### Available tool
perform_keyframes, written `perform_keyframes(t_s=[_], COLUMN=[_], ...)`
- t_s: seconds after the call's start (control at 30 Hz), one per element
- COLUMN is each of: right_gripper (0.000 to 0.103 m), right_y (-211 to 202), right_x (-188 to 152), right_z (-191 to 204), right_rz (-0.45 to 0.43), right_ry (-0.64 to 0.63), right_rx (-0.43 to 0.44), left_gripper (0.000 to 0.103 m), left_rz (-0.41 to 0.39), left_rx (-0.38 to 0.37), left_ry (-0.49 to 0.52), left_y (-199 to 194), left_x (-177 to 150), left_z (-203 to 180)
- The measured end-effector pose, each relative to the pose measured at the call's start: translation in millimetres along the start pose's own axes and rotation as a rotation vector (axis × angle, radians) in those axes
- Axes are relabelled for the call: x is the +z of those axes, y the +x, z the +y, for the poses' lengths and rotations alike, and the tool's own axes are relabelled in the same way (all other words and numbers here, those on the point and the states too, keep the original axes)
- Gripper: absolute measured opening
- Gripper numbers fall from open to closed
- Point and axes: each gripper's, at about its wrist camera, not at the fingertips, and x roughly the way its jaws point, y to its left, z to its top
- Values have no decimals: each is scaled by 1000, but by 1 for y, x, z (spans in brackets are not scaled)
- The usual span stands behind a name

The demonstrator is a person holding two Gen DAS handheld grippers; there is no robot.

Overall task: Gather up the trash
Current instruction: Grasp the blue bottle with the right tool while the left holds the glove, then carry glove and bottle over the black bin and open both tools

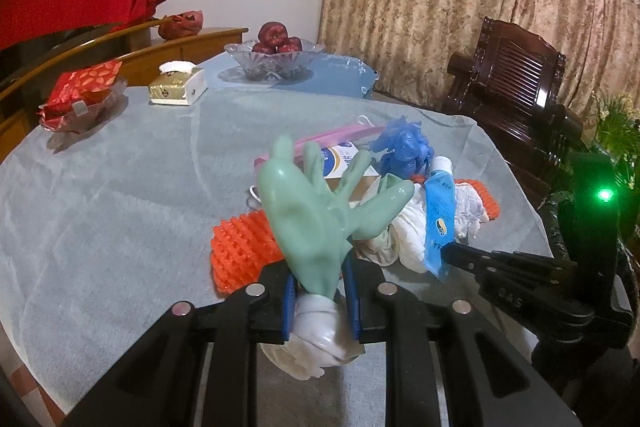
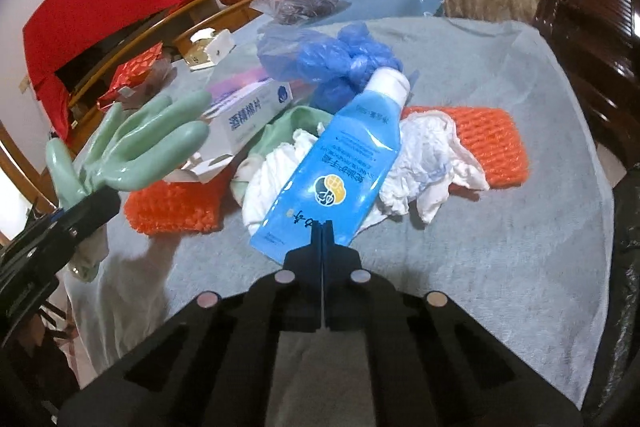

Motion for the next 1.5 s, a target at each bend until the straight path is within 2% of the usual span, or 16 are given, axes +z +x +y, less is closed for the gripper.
perform_keyframes(t_s=[0.2, 0.33, 0.4, 0.47, 0.53, 0.73, 0.9, 1.0, 1.07, 1.13, 1.5], right_gripper=[5, 28, 31, 42, 46, 50, 52, 41, 33, 31, 30], right_y=[-8, -5, -3, 1, 10, 40, 59, 60, 56, 46, -24], right_x=[8, 26, 36, 48, 60, 78, 81, 82, 82, 81, 54], right_z=[-5, -9, -12, -16, -20, -31, -38, -35, -35, -38, -45], right_rz=[-18, -47, -66, -79, -76, -24, 15, 27, 28, 17, -42], right_ry=[14, 27, 39, 50, 55, 82, 110, 87, 81, 97, 139], right_rx=[-33, -59, -68, -78, -93, -137, -121, -93, -67, -32, 43], left_gripper=[21, 21, 21, 21, 21, 21, 21, 21, 21, 21, 21], left_rz=[-8, -16, -27, -46, -58, -66, -57, -52, -48, -46, -53], left_rx=[-2, 1, 1, 1, 0, -1, -3, -3, -4, -6, -34], left_ry=[5, 4, 1, 1, 2, -3, -6, -7, -7, -5, 30], left_y=[-3, 0, 1, 3, 6, 21, 29, 31, 32, 32, 17], left_x=[-1, 4, 9, 17, 23, 35, 37, 38, 37, 37, 35], left_z=[-3, -3, -3, -3, -3, -4, -4, -5, -5, -6, -22])
